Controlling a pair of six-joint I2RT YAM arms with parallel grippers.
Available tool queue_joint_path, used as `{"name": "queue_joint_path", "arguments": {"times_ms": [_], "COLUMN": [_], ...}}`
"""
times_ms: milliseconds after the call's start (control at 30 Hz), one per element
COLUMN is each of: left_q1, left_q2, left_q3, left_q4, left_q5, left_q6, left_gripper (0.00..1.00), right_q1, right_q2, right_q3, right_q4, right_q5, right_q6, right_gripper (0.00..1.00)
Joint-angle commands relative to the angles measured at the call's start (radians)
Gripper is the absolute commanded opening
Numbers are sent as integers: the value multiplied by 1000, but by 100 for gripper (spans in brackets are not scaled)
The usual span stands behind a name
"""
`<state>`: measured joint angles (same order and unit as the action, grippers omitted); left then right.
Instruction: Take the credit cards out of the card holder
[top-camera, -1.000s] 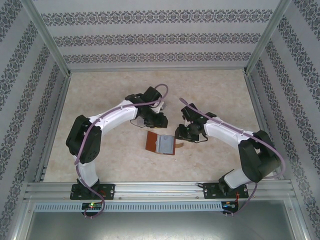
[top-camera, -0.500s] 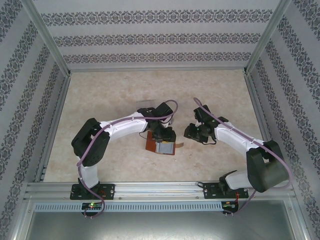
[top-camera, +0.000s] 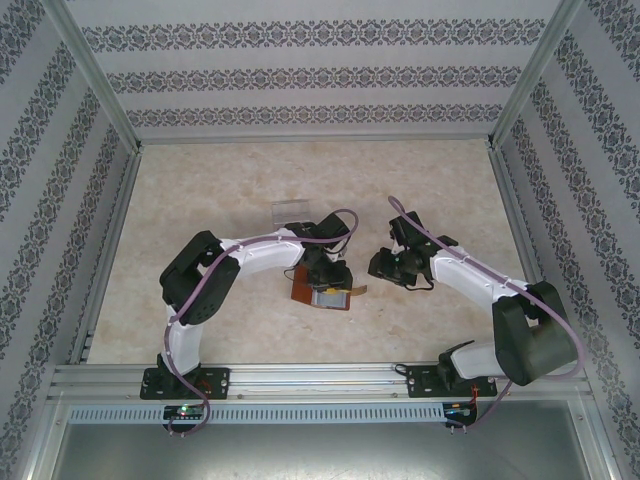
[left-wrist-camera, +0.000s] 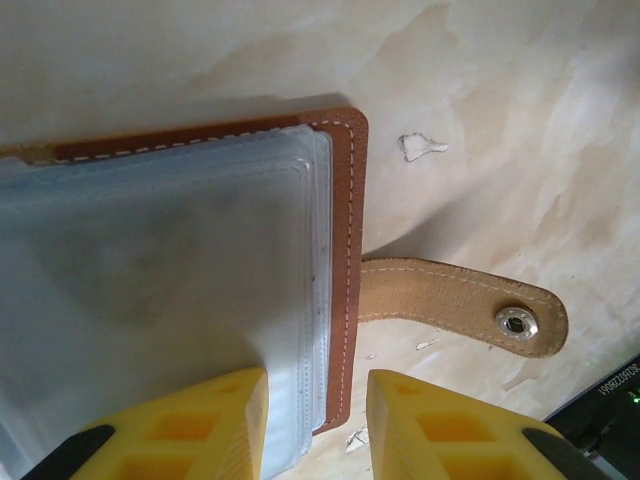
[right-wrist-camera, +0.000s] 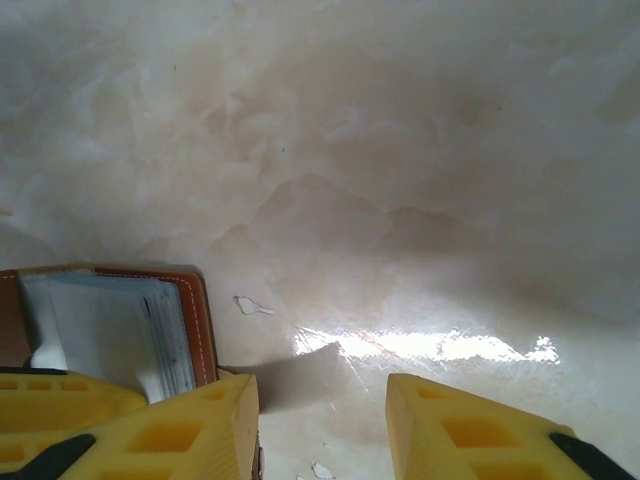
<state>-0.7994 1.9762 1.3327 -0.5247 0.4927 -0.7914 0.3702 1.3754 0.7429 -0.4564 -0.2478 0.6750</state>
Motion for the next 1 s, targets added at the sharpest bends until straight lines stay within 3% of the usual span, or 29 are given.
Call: {"name": "queue_joint_path", "arguments": {"times_ms": [0, 967], "left_q1": [-14, -27], "left_q2": [18, 13], "left_q3": [6, 145], "left_q4": [1, -420], "left_q5": [-13, -377], "left_q6": [-11, 92], "left_gripper": [32, 45], "right_q1": [-11, -7], "right_q2": [11, 11], "right_q3": [-14, -13], "right_q4": [17, 23], "right_q5": [-13, -38], "right_q6": [-17, -14], "right_gripper": [39, 40]}}
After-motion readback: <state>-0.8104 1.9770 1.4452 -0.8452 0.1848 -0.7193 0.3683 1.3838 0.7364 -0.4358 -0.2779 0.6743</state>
